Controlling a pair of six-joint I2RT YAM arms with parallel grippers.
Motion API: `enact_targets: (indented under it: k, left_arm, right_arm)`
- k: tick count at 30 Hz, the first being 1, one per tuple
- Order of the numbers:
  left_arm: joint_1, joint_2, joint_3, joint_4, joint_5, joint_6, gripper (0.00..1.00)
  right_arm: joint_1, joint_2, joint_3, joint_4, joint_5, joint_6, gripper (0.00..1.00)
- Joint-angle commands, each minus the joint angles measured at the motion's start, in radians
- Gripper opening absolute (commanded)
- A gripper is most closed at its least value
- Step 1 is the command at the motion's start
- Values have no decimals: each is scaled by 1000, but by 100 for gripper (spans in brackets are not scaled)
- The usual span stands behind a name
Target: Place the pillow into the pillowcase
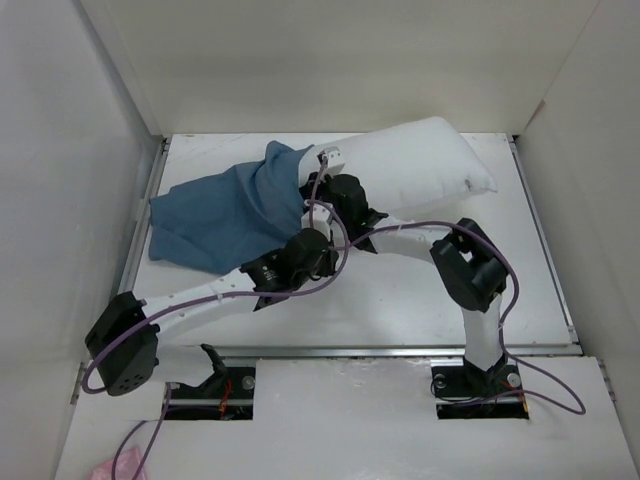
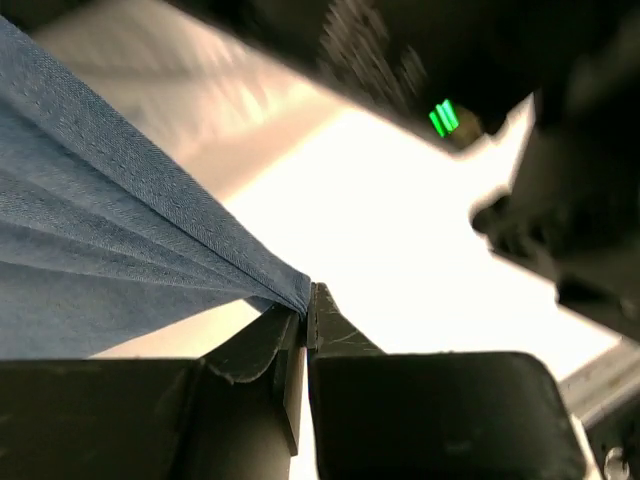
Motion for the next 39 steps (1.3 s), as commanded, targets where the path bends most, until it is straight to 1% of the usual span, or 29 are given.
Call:
enact_targets:
  k: [1,2,3,5,6,7,8,9,10,11,12,14,15,16,17,19,21,23,24,25,27,30,31,32,33,35,36,37,39]
  left_arm:
    - [-119,-48,-12,102,262,-43,0]
    - [-119,-48,-12,84,242,-59,0]
    - [-119,-48,-12,65,219,-88,0]
    - [-119,-58,-2,25,161,-89,0]
    - [-119,-69,14,2,133,-89,4]
    - [-119,-81,29,-45,107,-89,38]
    - [-119,-90,70,-79,31,-89,56]
    - [-119,-90,90,-108,-14,-89,67]
    - [-119,-119,112,-137,-55,-89,78]
    - [-119,-132,156,-198,-94,-89,88]
    - [-119,-147,176,-220,-158,-80,92]
    - [-119,-202,210,-257,-201,-80,97]
    - [-119,-221,231,-269,-239,-70,100]
    - [-119,-241,241,-285,-256,-58,100]
    - [-119,-271,259,-303,-279,-58,100]
    - [-94,-281,281,-334,-322,-67,100]
    - [-43,-281,314,-393,-355,-116,100]
    - [-6,-244,339,-439,-405,-139,100]
    - [15,-192,356,-467,-405,-165,95]
    - [63,-163,391,-514,-405,-165,94]
    - [104,-101,419,-542,-405,-165,94]
    - [198,27,483,-598,-384,-156,93]
    - [222,81,500,-598,-370,-156,93]
    - [255,101,521,-589,-356,-133,91]
    - [267,120,531,-573,-317,-85,91]
    - [295,158,540,-520,-287,-34,91]
    - [304,172,554,-520,-277,-20,88]
    - [316,184,564,-520,-266,-11,86]
    - [344,204,577,-529,-266,2,79]
  right_arm:
    - [10,36,-7,73,44,88,0]
    - [10,22,-7,74,11,88,0]
    - [-5,22,-21,83,-62,102,0]
    - [-19,-18,-57,104,-129,112,8]
    - [-28,-35,-73,104,-167,112,13]
    - [-28,-55,-114,104,-177,112,19]
    - [-28,-102,-139,104,-177,103,28]
    - [-28,-130,-166,104,-177,103,33]
    - [-28,-159,-214,89,-177,93,36]
    - [-28,-221,-235,72,-165,93,44]
    - [-28,-254,-252,16,-149,64,48]
    - [-28,-318,-272,-70,-76,31,55]
    - [-28,-373,-272,-160,-41,11,58]
    - [-28,-400,-272,-201,-8,2,59]
    - [-28,-447,-281,-239,56,2,64]
    - [-28,-486,-282,-346,108,-21,65]
    - [-28,-541,-282,-388,194,-21,73]
    - [-28,-576,-294,-409,246,-21,77]
    - [-28,-592,-294,-410,282,-21,80]
    - [-28,-613,-294,-419,297,-21,88]
    - [-28,-613,-285,-442,343,-32,88]
    - [-28,-613,-259,-488,385,-47,89]
    - [-37,-613,-245,-497,395,-47,90]
    - [-37,-613,-236,-497,408,-47,92]
    - [-37,-613,-236,-497,408,-58,92]
    - [-46,-592,-213,-509,385,-68,93]
    - [-46,-592,-203,-509,370,-85,93]
    - [-57,-583,-194,-521,359,-96,97]
    - [-57,-573,-168,-522,359,-96,97]
